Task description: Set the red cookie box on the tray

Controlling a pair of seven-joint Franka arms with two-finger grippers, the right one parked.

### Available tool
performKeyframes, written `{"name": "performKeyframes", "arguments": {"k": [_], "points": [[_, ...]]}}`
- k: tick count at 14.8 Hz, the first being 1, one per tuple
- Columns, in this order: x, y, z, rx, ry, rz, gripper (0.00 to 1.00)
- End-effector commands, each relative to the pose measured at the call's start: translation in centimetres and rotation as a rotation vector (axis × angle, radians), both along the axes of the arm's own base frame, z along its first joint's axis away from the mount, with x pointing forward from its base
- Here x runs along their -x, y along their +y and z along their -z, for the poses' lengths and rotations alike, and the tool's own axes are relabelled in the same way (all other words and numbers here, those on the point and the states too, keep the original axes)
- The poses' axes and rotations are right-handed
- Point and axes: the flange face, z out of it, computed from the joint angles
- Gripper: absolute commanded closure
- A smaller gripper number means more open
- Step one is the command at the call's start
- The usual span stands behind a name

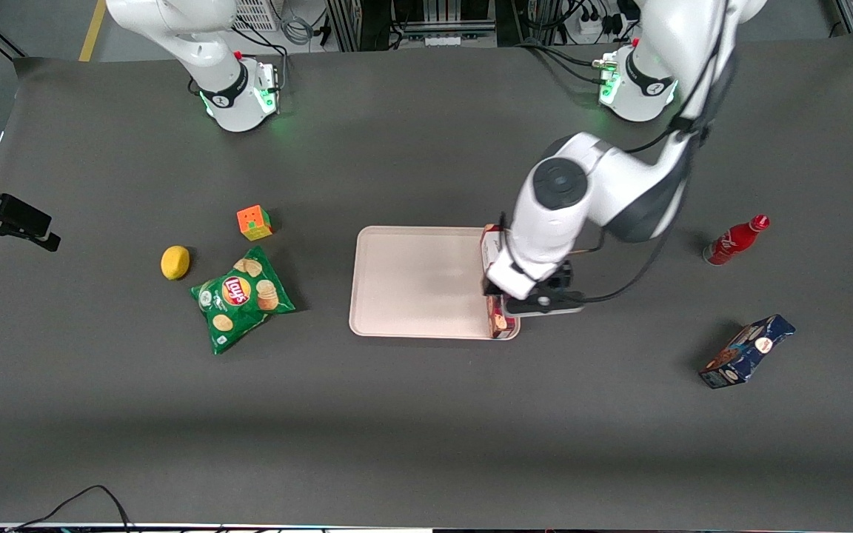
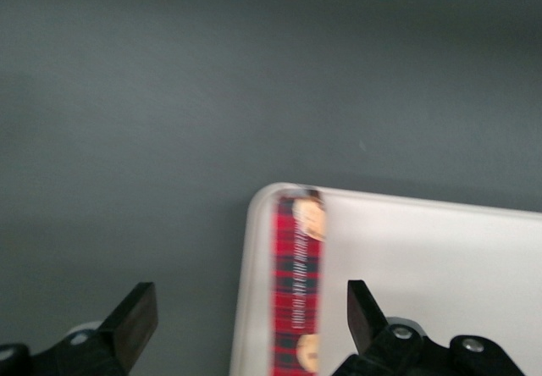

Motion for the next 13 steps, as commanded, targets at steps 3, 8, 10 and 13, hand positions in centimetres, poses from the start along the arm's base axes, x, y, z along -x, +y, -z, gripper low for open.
{"name": "performKeyframes", "arguments": {"k": [3,8,10,13], "points": [[-1.1,11.0,-12.6,-0.070,-0.028,-0.054,0.00],[-0.7,23.6,-23.4,-0.074,0.023,0.005,0.00],[0.3,27.8,-25.8,-0.087,0.018,0.051,0.00],[2.0,31.4,-28.1,-0.074,0.024,0.052,0.00]]}}
